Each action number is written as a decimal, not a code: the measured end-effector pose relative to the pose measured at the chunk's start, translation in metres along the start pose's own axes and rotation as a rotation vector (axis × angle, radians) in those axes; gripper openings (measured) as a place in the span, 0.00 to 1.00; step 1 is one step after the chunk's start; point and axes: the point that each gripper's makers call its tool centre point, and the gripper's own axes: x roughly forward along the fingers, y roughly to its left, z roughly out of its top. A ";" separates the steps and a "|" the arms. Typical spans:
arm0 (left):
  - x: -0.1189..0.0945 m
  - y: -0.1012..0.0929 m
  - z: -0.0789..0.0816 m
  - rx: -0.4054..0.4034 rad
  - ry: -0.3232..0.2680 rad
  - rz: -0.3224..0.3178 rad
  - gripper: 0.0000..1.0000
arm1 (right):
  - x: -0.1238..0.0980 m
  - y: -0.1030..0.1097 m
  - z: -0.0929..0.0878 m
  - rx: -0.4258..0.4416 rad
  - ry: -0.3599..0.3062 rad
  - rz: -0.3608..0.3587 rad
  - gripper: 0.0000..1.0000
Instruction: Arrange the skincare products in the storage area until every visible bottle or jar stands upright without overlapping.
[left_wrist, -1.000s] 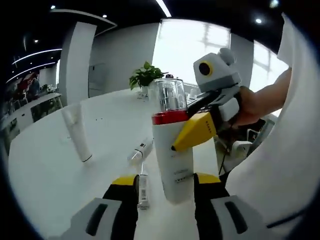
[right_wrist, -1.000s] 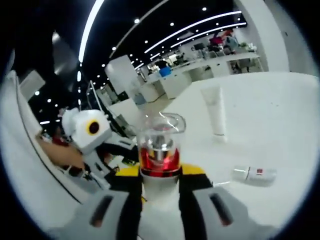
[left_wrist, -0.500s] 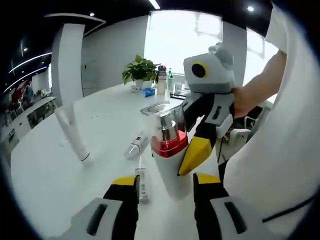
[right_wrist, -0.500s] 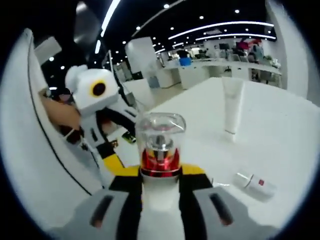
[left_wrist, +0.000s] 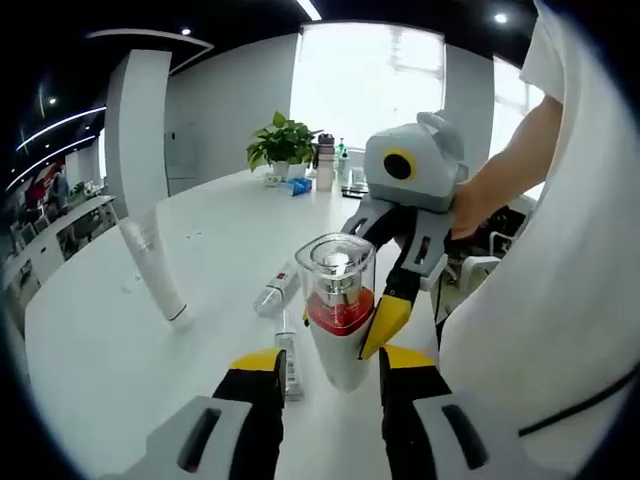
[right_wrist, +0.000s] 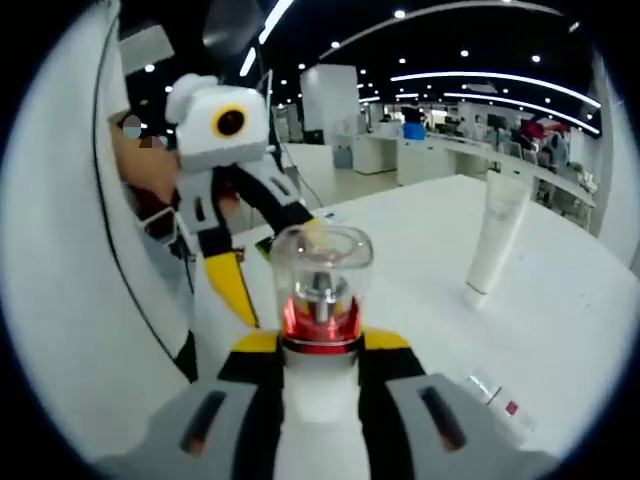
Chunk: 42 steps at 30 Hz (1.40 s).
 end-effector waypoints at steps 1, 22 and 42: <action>0.000 0.000 0.000 0.003 0.003 -0.001 0.38 | 0.000 0.001 -0.001 -0.012 0.006 0.005 0.25; 0.005 -0.002 0.020 -0.082 0.089 0.023 0.36 | -0.016 -0.012 -0.014 -0.082 -0.024 0.097 0.25; 0.044 -0.014 0.024 -0.097 0.113 0.105 0.36 | -0.027 -0.019 -0.030 -0.139 -0.144 0.279 0.27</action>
